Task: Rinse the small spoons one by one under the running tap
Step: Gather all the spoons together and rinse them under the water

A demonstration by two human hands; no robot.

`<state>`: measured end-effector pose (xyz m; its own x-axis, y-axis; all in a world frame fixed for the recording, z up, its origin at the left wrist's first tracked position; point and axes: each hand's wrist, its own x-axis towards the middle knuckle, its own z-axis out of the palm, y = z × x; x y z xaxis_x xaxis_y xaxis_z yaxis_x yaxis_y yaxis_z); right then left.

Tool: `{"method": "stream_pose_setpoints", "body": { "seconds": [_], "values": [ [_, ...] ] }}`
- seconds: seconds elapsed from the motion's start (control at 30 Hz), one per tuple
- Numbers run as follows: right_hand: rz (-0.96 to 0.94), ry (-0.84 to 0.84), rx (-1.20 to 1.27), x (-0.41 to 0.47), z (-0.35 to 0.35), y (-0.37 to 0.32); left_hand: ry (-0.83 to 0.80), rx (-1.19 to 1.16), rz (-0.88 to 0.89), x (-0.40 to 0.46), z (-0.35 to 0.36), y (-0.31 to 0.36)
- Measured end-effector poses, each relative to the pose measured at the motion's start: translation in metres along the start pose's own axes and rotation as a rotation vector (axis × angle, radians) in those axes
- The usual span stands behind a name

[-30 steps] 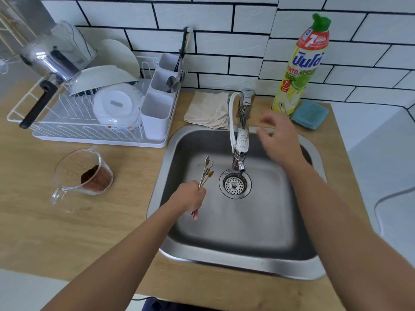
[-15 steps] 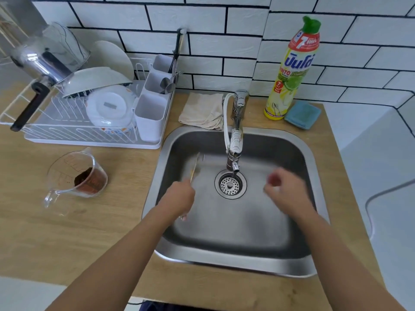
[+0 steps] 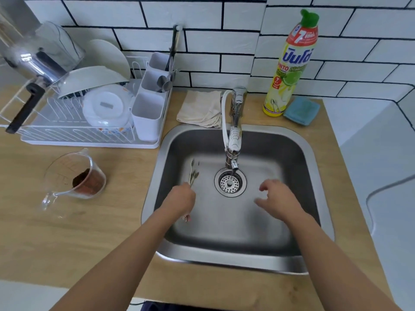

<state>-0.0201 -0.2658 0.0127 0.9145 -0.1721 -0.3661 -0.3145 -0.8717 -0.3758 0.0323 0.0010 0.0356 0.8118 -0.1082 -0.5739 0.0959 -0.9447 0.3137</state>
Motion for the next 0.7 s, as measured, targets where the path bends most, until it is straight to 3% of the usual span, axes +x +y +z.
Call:
{"method": "stream_pose_setpoints", "body": {
  "seconds": [0.1, 0.13, 0.17, 0.2, 0.27, 0.3, 0.33, 0.43, 0.47, 0.5, 0.57, 0.6, 0.63, 0.7],
  "values": [
    [-0.097, 0.525, 0.218, 0.001, -0.007, -0.003, 0.274, -0.238, 0.033, -0.002, 0.004, 0.001],
    [-0.099, 0.596, 0.253, -0.002, -0.009, -0.003, 0.341, -0.297, 0.027, 0.001, 0.008, -0.001],
    [-0.133, 0.590, 0.275, -0.003, -0.011, -0.001, 0.364, -0.303, 0.018, 0.004, 0.008, -0.002],
    [-0.151, 0.473, 0.232, -0.003, -0.010, 0.000, 0.281, -0.265, -0.010, 0.004, 0.006, -0.001],
    [-0.050, -0.013, 0.040, -0.002, -0.001, 0.005, 0.031, -0.076, -0.032, -0.002, 0.003, 0.001],
    [-0.010, -0.122, -0.004, -0.004, 0.004, 0.007, -0.035, -0.001, -0.026, -0.004, 0.002, 0.000],
    [-0.005, -0.081, 0.019, -0.004, 0.009, 0.007, -0.027, -0.016, -0.060, -0.005, 0.002, 0.000],
    [-0.100, 0.403, 0.211, -0.004, 0.004, -0.003, 0.235, -0.180, -0.023, 0.000, 0.006, -0.002],
    [-0.094, 0.491, 0.204, -0.003, 0.004, -0.002, 0.254, -0.248, -0.016, 0.000, 0.002, -0.002],
    [-0.096, 0.495, 0.230, -0.003, 0.000, -0.001, 0.205, -0.236, -0.019, 0.004, 0.003, -0.005],
    [-0.037, 0.196, 0.125, -0.001, -0.006, 0.000, -0.045, -0.056, -0.110, -0.005, -0.006, 0.002],
    [0.000, 0.010, 0.011, -0.001, -0.009, 0.000, -0.082, -0.022, -0.100, -0.006, -0.007, 0.001],
    [0.017, -0.058, -0.041, -0.001, -0.010, 0.001, -0.033, -0.106, -0.101, -0.004, -0.008, -0.002],
    [-0.018, 0.200, 0.081, 0.000, -0.015, -0.002, 0.217, -0.276, -0.074, -0.001, -0.008, -0.006]
  ]
}}
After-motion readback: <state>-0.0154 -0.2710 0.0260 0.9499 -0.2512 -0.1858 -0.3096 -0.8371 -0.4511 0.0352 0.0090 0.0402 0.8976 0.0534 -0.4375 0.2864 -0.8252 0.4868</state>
